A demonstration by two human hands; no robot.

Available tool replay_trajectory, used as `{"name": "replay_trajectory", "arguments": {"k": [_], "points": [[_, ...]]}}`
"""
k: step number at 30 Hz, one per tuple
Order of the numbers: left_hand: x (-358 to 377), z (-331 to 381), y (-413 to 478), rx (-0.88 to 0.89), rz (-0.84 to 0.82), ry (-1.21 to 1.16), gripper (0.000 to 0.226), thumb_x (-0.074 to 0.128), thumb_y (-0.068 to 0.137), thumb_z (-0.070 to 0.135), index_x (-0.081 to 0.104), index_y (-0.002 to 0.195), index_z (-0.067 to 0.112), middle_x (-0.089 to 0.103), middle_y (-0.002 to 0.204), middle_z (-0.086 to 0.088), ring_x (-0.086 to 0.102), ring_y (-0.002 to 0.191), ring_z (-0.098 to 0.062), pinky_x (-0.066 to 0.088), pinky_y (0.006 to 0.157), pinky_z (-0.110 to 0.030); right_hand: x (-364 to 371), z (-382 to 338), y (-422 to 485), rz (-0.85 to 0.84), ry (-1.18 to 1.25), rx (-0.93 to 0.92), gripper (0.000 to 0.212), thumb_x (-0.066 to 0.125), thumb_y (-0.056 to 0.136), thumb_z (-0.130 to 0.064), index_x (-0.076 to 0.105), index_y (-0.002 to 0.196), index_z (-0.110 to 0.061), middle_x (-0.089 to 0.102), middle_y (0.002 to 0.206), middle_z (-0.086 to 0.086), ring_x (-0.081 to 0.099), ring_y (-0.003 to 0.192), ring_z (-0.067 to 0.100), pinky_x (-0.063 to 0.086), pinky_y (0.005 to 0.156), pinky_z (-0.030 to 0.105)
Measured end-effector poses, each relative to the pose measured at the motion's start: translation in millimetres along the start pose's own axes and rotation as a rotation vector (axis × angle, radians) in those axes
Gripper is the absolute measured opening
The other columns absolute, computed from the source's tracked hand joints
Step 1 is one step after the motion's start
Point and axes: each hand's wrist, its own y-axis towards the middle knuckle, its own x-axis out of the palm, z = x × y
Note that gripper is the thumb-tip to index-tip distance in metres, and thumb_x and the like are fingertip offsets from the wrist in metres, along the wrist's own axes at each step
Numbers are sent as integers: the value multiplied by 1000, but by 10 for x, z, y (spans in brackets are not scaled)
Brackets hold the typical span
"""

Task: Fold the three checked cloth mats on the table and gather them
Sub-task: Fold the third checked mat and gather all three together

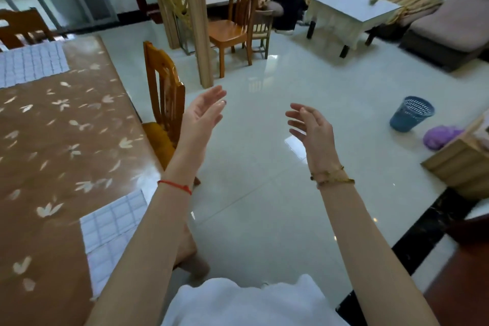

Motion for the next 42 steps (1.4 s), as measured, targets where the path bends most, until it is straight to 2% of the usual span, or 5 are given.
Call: {"name": "replay_trajectory", "arguments": {"k": [8,17,23,32,42], "points": [[744,-30,154,-10,28,-42,35,53,100,16,54,136,17,63,132,3,59,122,-11,44,109,-39,-673,-97,365,-19,23,3,27,45,100,-20,67,116,-13,70,114,7,63,100,17,50,93,35],[1040,-232,756,-38,65,-59,37,53,100,14,54,136,16,64,131,4,60,121,-11,47,107,-36,-755,-7,1083,-61,18,32,28,45,101,-22,66,117,-13,69,117,8,62,100,14,50,93,33],[1083,-316,1504,-47,91,-78,36,52,101,15,54,136,17,63,131,4,60,121,-11,46,107,-36,-545,-2,1917,-88,5,35,28,45,101,-21,66,117,-13,69,117,8,62,99,14,49,96,37],[963,-197,2991,-16,139,-86,34,53,100,15,57,133,20,65,129,5,61,120,-10,46,107,-35,113,-144,3401,-148,-5,14,28,44,101,-22,66,118,-13,69,118,7,62,103,15,50,96,35],[608,-190,4155,-31,260,-76,35,55,99,16,56,134,19,65,128,5,60,122,-11,45,109,-38,823,-6,4606,-234,-5,54,27,45,101,-24,67,117,-16,69,116,4,63,104,17,51,93,32]]}}
